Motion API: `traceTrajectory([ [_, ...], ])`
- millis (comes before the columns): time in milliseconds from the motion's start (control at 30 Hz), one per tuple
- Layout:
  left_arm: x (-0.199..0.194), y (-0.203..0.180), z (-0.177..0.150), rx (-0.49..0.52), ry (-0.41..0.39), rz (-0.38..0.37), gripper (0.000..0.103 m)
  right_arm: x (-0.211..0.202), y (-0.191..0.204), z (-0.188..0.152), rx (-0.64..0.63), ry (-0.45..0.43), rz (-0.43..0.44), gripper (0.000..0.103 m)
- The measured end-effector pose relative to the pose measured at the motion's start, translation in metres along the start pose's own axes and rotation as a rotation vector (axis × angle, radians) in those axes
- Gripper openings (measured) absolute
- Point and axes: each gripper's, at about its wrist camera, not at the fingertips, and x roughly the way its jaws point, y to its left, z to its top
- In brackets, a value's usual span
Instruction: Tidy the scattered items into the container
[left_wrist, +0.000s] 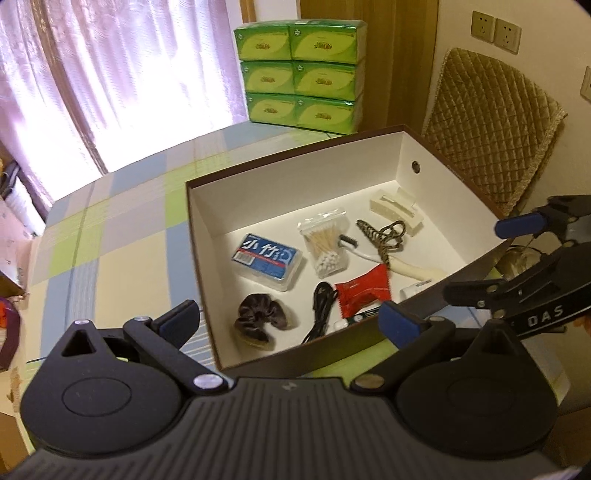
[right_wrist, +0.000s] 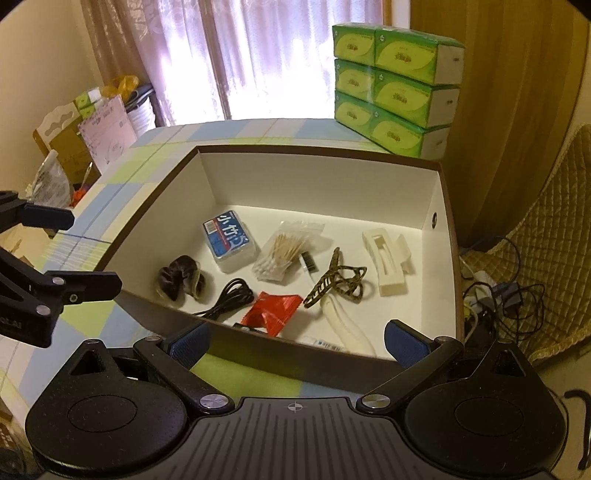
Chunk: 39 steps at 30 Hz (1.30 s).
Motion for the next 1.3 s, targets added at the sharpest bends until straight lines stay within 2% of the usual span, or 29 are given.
traceTrajectory([
  [300,-0.026,0.002,-0.018,0.006,-0.033,-0.022,0.102,-0.024,0.015,-0.017,0.098,-0.045,-0.049,0.103],
  [700,-0.072,0.019,-0.046,0.030,-0.066,-0.020,0.102,-0.053,0.061,-0.038,0.172,-0.100,-0.130,0.103],
  [1300,-0.118,0.030,-0.093,0.064,-0.092,-0.031,0.102,-0.081,0.115,-0.068,0.214,-0.138,-0.155,0.103],
])
